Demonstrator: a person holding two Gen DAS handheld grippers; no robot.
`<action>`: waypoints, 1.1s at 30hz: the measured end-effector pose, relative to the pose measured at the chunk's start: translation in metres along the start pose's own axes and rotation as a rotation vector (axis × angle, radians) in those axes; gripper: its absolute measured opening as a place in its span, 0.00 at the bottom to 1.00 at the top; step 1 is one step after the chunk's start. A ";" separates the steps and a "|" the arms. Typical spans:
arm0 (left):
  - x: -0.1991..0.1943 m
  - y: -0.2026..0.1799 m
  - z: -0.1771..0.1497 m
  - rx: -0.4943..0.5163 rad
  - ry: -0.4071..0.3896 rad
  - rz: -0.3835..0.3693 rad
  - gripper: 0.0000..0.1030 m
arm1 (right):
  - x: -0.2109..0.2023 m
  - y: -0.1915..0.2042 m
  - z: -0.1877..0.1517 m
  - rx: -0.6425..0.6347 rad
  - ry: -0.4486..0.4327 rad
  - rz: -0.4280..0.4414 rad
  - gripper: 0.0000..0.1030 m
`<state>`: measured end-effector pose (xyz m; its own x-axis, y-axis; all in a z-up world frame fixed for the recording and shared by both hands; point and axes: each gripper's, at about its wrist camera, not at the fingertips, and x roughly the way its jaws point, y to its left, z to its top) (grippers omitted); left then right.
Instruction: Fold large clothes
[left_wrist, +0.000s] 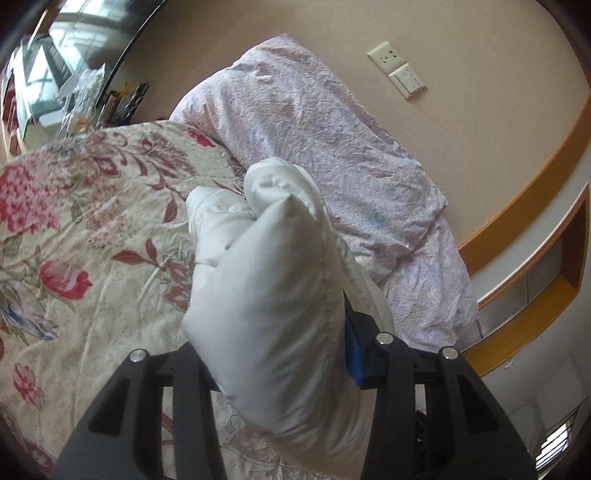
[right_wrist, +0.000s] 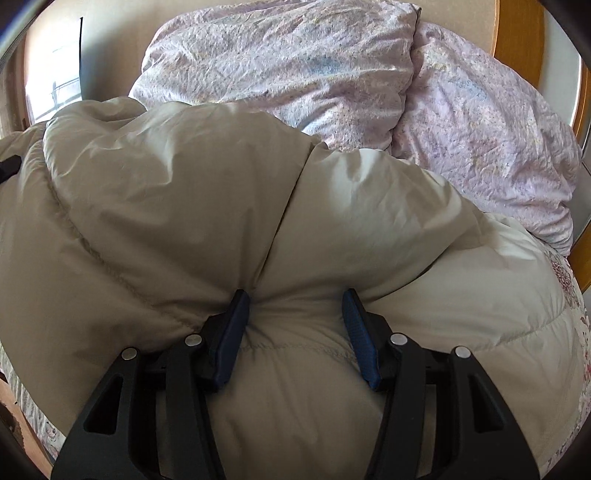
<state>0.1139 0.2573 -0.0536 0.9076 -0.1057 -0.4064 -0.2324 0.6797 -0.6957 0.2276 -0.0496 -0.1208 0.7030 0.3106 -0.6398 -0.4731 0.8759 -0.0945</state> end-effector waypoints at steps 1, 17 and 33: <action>-0.002 -0.010 0.000 0.041 -0.006 0.003 0.43 | 0.000 0.000 0.000 0.002 -0.002 -0.002 0.54; -0.010 -0.178 -0.041 0.630 -0.060 -0.097 0.48 | 0.002 -0.012 -0.004 0.053 -0.023 0.059 0.54; 0.030 -0.268 -0.107 0.754 0.030 -0.216 0.61 | -0.063 -0.152 -0.050 0.182 -0.110 0.089 0.65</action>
<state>0.1655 -0.0056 0.0574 0.8933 -0.3039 -0.3312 0.2583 0.9501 -0.1751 0.2285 -0.2209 -0.1046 0.7210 0.4197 -0.5513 -0.4393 0.8922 0.1047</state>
